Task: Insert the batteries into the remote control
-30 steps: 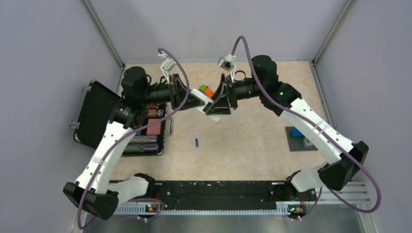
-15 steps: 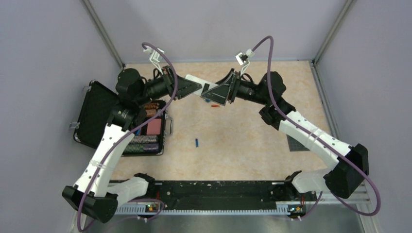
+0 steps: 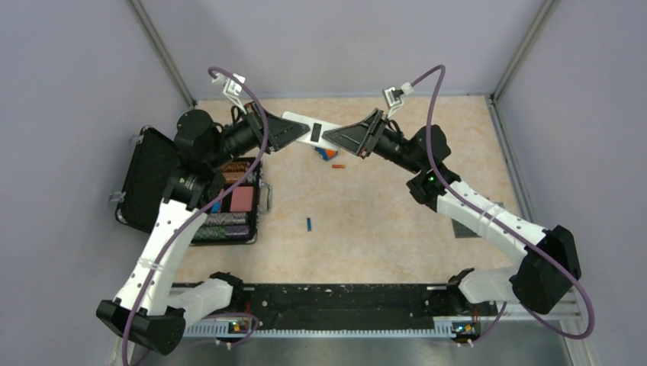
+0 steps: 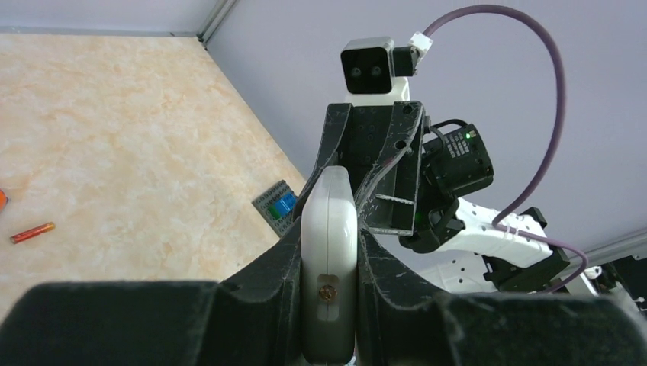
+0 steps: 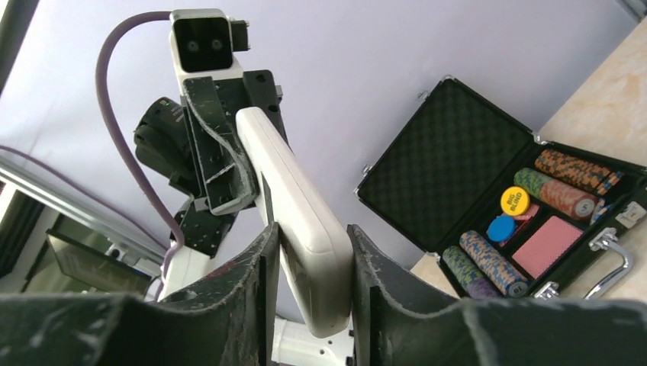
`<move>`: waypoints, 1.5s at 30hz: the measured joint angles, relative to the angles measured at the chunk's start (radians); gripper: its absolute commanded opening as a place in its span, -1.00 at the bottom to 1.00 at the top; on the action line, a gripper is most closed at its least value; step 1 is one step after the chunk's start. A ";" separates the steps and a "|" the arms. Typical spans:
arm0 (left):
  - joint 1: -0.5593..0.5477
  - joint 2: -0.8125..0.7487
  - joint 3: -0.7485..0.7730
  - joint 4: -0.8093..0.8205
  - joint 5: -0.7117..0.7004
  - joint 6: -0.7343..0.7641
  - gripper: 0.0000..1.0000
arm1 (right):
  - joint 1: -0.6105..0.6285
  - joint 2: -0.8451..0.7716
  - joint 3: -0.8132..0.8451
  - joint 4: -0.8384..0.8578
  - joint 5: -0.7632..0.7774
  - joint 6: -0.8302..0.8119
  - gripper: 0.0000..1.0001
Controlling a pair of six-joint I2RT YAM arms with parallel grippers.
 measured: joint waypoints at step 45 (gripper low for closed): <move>0.154 0.040 -0.021 0.032 0.209 -0.135 -1.00 | -0.030 0.074 -0.048 0.191 -0.108 0.126 -0.21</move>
